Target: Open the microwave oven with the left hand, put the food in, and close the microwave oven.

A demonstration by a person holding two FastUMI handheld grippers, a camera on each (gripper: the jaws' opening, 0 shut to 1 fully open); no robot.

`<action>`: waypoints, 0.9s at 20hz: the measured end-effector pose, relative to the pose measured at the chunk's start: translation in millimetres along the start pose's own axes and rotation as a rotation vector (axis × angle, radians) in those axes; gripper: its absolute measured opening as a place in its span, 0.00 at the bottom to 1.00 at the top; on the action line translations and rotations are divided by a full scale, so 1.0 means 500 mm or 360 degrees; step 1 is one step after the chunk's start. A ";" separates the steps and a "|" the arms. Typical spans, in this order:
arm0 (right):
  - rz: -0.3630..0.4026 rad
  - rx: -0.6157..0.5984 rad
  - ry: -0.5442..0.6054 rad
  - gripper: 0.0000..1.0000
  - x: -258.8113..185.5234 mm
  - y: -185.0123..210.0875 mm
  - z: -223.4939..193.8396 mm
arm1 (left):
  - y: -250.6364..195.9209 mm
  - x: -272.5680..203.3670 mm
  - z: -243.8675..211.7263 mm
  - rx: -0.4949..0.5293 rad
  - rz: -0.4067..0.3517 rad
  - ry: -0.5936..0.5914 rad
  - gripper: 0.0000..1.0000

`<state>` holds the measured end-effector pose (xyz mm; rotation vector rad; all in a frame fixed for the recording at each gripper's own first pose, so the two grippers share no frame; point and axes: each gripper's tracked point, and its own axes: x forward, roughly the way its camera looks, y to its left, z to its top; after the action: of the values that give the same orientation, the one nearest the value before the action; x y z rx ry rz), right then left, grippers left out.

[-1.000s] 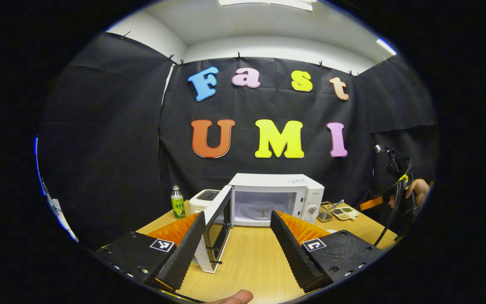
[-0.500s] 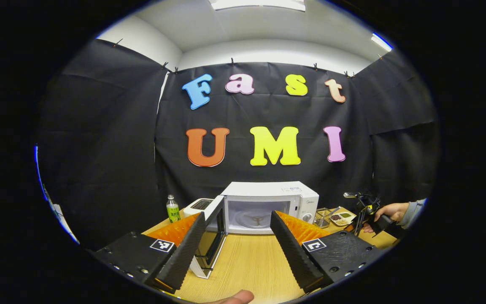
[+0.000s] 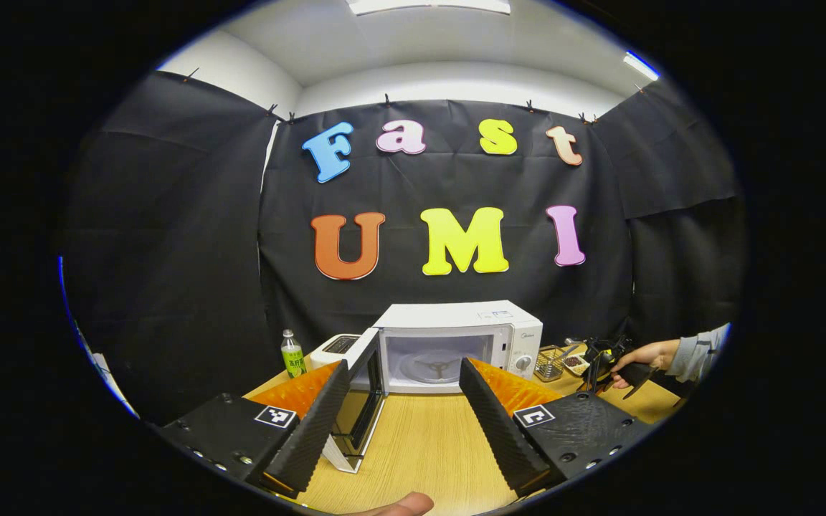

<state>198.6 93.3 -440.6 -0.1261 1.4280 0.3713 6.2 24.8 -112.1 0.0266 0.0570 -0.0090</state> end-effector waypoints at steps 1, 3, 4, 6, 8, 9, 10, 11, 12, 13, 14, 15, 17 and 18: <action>-0.0022 -0.0031 0.0008 0.16 -0.003 -0.001 0.004 | -0.004 0.001 -0.005 0.0011 -0.0006 0.0006 0.94; -0.0052 -0.0080 0.0065 0.10 0.003 0.000 0.011 | -0.011 0.001 -0.009 0.0016 -0.0015 0.0009 0.94; -0.0044 -0.0103 0.0086 0.08 0.006 -0.001 0.013 | -0.016 0.003 -0.009 0.0011 -0.0020 0.0010 0.94; 0.0012 -0.0021 0.0091 0.06 0.011 0.004 0.014 | -0.024 -0.001 -0.002 -0.0007 -0.0038 0.0000 0.94; 0.0101 0.0030 0.0076 0.04 0.007 0.006 0.009 | -0.027 -0.009 0.007 -0.0025 -0.0057 -0.0015 0.95; 0.0148 0.0068 0.0086 0.04 0.010 0.010 -0.001 | -0.023 -0.014 0.012 -0.0028 -0.0059 -0.0025 0.95; 0.0198 0.0107 0.0096 0.04 0.014 0.011 -0.010 | -0.016 -0.018 0.016 -0.0029 -0.0051 -0.0035 0.95; 0.0245 0.0156 0.0083 0.04 0.018 0.014 -0.013 | -0.010 -0.022 0.017 -0.0029 -0.0043 -0.0038 0.95; 0.0295 0.0198 0.0084 0.04 0.021 0.021 -0.018 | -0.009 -0.024 0.016 -0.0031 -0.0044 -0.0035 0.95; 0.0350 0.0245 0.0074 0.04 0.020 0.028 -0.023 | -0.014 -0.030 0.013 -0.0030 -0.0065 -0.0029 0.95; 0.0398 0.0280 0.0064 0.04 0.019 0.032 -0.031 | -0.020 -0.031 0.013 -0.0032 -0.0090 -0.0029 0.95; 0.0428 0.0331 0.0055 0.04 0.016 0.035 -0.039 | -0.024 -0.034 0.012 -0.0037 -0.0108 -0.0025 0.95; 0.0453 0.0388 0.0026 0.04 0.009 0.044 -0.046 | -0.020 -0.040 0.011 -0.0037 -0.0112 -0.0025 0.95; 0.0457 0.0413 0.0000 0.04 0.003 0.049 -0.042 | -0.018 -0.043 0.011 -0.0029 -0.0111 -0.0034 0.95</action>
<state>171.1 110.0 -442.1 0.2923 1.4842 0.4162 -15.1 15.8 -105.6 0.0063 0.0363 -0.0787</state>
